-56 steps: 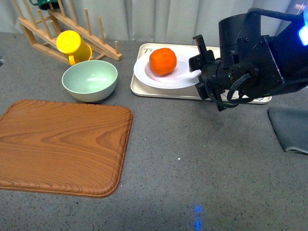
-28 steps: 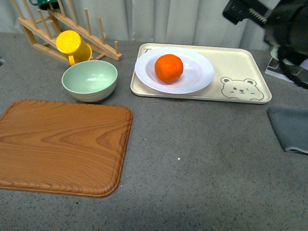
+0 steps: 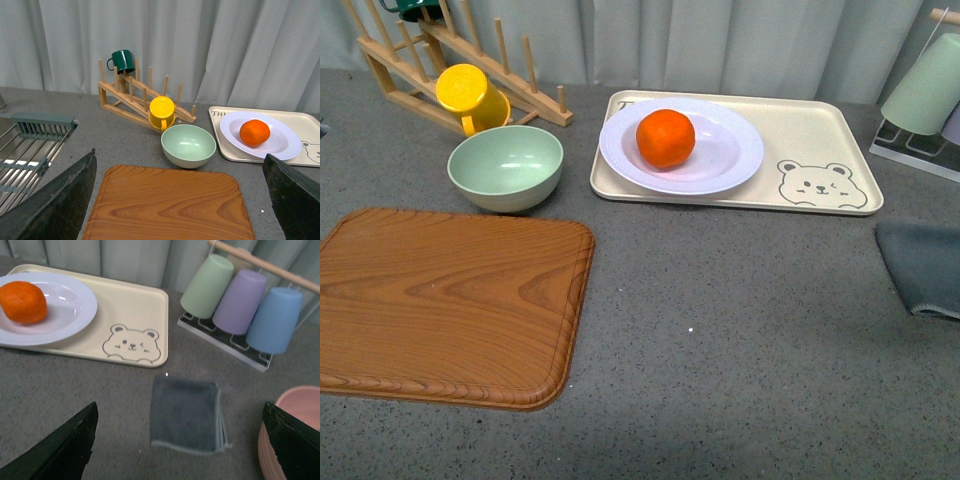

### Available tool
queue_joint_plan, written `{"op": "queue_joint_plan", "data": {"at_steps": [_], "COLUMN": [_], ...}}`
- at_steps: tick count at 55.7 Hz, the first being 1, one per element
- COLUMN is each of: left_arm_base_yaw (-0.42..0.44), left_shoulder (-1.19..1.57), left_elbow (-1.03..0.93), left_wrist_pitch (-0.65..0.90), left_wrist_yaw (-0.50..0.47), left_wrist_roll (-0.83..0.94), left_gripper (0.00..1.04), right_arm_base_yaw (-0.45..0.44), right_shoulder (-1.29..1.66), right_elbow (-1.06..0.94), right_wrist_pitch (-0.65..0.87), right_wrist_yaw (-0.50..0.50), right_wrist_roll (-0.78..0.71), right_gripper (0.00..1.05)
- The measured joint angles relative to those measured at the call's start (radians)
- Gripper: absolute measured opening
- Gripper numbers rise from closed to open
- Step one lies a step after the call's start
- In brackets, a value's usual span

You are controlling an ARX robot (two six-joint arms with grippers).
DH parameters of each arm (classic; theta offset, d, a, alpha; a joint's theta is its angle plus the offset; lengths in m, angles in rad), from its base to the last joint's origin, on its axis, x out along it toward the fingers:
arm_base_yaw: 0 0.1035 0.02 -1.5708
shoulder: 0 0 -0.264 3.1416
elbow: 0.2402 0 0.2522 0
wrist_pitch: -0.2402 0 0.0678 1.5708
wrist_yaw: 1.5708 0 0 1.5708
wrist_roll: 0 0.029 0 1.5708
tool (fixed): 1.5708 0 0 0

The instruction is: Place orange and plate with both arms

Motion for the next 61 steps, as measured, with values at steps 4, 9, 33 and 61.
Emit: {"op": "queue_joint_plan", "data": {"at_steps": [4,9,33,61], "left_arm_base_yaw": [0.0,0.0,0.0,0.0], "left_shoulder": [0.0,0.0,0.0,-0.002], "left_elbow": [0.0,0.0,0.0,0.0], "left_wrist_pitch": [0.0,0.0,0.0,0.0], "left_wrist_yaw": [0.0,0.0,0.0,-0.001], "left_wrist_roll": [0.0,0.0,0.0,0.0], "left_gripper": [0.98,0.98,0.98,0.98], "right_arm_base_yaw": [-0.03,-0.061,-0.067,-0.108], "right_shoulder": [-0.15,-0.334,-1.22,-1.261], "right_elbow": [-0.052,-0.098,-0.141,-0.151], "right_wrist_pitch": [-0.113,-0.262,-0.94,-0.802], "right_wrist_yaw": [-0.028,-0.043,-0.005,-0.16], "right_wrist_roll": [0.027,0.041,0.04,0.13], "right_gripper": [0.96,0.96,0.96,0.24]}}
